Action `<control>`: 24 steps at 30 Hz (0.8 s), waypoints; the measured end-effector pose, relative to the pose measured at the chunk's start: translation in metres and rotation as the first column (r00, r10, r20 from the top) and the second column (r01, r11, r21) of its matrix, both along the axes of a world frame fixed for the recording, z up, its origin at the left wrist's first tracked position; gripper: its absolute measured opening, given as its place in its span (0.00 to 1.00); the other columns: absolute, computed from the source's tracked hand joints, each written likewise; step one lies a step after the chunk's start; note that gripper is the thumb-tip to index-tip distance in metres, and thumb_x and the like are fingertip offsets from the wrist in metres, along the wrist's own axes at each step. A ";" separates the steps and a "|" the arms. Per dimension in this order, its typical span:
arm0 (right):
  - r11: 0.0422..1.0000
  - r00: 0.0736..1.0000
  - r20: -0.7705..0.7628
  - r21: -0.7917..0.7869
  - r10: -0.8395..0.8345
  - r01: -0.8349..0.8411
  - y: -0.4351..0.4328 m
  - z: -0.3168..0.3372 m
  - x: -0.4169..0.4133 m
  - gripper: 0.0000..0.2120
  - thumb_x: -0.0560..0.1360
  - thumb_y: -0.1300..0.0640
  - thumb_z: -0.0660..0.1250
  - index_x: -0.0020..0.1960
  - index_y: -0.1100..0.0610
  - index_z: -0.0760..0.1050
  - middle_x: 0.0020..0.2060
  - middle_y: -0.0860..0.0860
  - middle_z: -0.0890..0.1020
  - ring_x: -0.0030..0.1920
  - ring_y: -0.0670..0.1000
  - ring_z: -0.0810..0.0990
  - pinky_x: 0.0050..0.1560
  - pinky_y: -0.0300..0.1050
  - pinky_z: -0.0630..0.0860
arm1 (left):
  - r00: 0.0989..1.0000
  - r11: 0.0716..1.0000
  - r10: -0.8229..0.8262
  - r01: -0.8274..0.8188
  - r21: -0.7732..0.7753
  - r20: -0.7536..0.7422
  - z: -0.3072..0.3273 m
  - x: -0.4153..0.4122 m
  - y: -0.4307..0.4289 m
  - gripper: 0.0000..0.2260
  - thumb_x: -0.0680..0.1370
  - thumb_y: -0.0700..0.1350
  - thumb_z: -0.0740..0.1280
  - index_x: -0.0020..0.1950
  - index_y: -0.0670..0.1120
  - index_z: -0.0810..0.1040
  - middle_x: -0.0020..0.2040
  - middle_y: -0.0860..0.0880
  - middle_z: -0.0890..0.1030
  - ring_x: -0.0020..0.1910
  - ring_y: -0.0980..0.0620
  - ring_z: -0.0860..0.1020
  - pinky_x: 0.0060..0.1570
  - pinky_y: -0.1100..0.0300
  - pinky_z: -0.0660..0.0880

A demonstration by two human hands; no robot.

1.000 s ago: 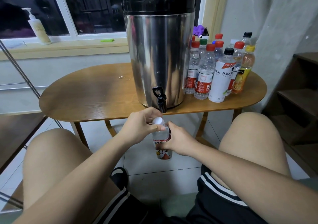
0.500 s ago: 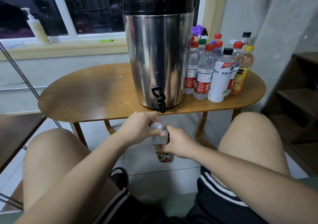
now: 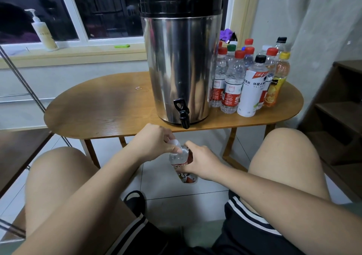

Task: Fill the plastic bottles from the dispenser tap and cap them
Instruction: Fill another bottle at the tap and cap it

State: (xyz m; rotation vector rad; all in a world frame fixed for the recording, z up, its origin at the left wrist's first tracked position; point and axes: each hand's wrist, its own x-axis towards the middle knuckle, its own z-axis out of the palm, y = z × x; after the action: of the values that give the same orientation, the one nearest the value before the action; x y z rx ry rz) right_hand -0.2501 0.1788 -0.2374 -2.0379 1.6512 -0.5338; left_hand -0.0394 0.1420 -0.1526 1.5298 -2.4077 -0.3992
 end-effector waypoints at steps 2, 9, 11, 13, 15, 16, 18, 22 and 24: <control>1.000 1.000 0.002 -0.011 -0.004 0.004 0.000 0.000 0.001 0.30 0.63 0.28 0.78 0.54 0.40 0.68 0.48 0.44 0.84 0.49 0.51 0.83 0.48 0.56 0.84 | 0.997 0.999 0.023 -0.020 -0.036 0.070 0.000 -0.002 0.001 0.27 0.68 0.73 0.77 0.46 0.50 0.85 0.38 0.53 0.85 0.41 0.51 0.83 0.41 0.50 0.82; 0.999 0.999 -0.005 -0.037 -0.033 0.033 -0.003 0.004 -0.003 0.29 0.63 0.28 0.78 0.52 0.42 0.68 0.45 0.44 0.83 0.47 0.51 0.82 0.47 0.57 0.83 | 0.995 0.992 -0.095 0.097 -0.082 0.038 0.000 0.002 0.001 0.15 0.75 0.64 0.77 0.57 0.59 0.84 0.47 0.60 0.84 0.49 0.55 0.82 0.44 0.57 0.78; 0.999 0.999 -0.006 -0.039 -0.036 0.036 -0.003 0.005 -0.004 0.29 0.64 0.28 0.78 0.52 0.41 0.68 0.46 0.44 0.84 0.47 0.51 0.82 0.47 0.56 0.83 | 0.983 0.982 -0.181 0.181 -0.046 0.003 -0.002 0.007 0.000 0.16 0.78 0.55 0.79 0.64 0.62 0.84 0.54 0.62 0.83 0.53 0.60 0.80 0.48 0.67 0.74; 0.999 1.000 -0.006 -0.031 -0.024 0.023 -0.002 0.007 -0.004 0.29 0.65 0.30 0.80 0.54 0.40 0.68 0.48 0.44 0.84 0.49 0.50 0.83 0.48 0.55 0.83 | 0.979 0.980 -0.200 0.199 -0.023 -0.032 -0.003 0.008 0.001 0.17 0.78 0.53 0.79 0.67 0.62 0.83 0.57 0.63 0.83 0.54 0.62 0.79 0.47 0.72 0.70; 1.000 1.000 0.002 -0.021 -0.014 0.014 -0.001 0.008 -0.004 0.28 0.66 0.32 0.81 0.53 0.40 0.68 0.47 0.44 0.83 0.49 0.50 0.82 0.47 0.54 0.83 | 0.982 0.985 -0.169 0.166 -0.048 -0.080 -0.004 0.008 0.002 0.19 0.77 0.61 0.77 0.66 0.61 0.83 0.57 0.62 0.83 0.53 0.62 0.80 0.46 0.71 0.71; 1.000 1.000 0.001 -0.021 -0.009 0.009 -0.001 0.009 -0.004 0.28 0.66 0.32 0.80 0.53 0.40 0.68 0.47 0.44 0.83 0.49 0.50 0.82 0.47 0.54 0.83 | 0.986 0.988 -0.142 0.137 -0.071 -0.086 -0.004 0.007 0.002 0.20 0.76 0.66 0.76 0.64 0.60 0.83 0.54 0.62 0.84 0.50 0.62 0.80 0.45 0.69 0.73; 1.000 1.000 -0.013 -0.029 0.001 -0.001 -0.001 0.010 -0.002 0.28 0.66 0.30 0.79 0.55 0.40 0.69 0.48 0.44 0.84 0.49 0.49 0.83 0.48 0.55 0.84 | 0.995 0.989 -0.081 0.074 -0.129 -0.049 -0.004 0.004 0.002 0.20 0.75 0.70 0.75 0.56 0.57 0.83 0.45 0.59 0.84 0.44 0.60 0.79 0.39 0.63 0.74; 0.999 1.000 -0.021 -0.047 -0.007 0.006 -0.001 0.010 -0.001 0.29 0.65 0.30 0.79 0.54 0.41 0.68 0.47 0.44 0.83 0.48 0.49 0.83 0.47 0.56 0.84 | 0.993 0.993 -0.089 0.082 -0.089 -0.079 -0.005 0.002 0.002 0.12 0.76 0.62 0.77 0.50 0.57 0.83 0.44 0.59 0.84 0.45 0.60 0.80 0.43 0.57 0.79; 0.998 0.999 -0.047 -0.057 -0.009 0.006 -0.001 0.010 -0.002 0.29 0.65 0.30 0.79 0.53 0.41 0.67 0.46 0.44 0.83 0.47 0.50 0.82 0.46 0.56 0.83 | 0.983 0.986 -0.159 0.154 -0.056 -0.088 -0.006 0.004 0.001 0.08 0.78 0.57 0.78 0.54 0.58 0.84 0.49 0.60 0.82 0.48 0.60 0.80 0.49 0.57 0.80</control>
State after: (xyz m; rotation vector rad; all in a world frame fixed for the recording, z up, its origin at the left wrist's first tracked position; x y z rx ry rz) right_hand -0.2525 0.1782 -0.2275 -2.1002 1.6896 -0.5451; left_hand -0.0352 0.1434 -0.1591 1.2773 -2.4548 -0.4289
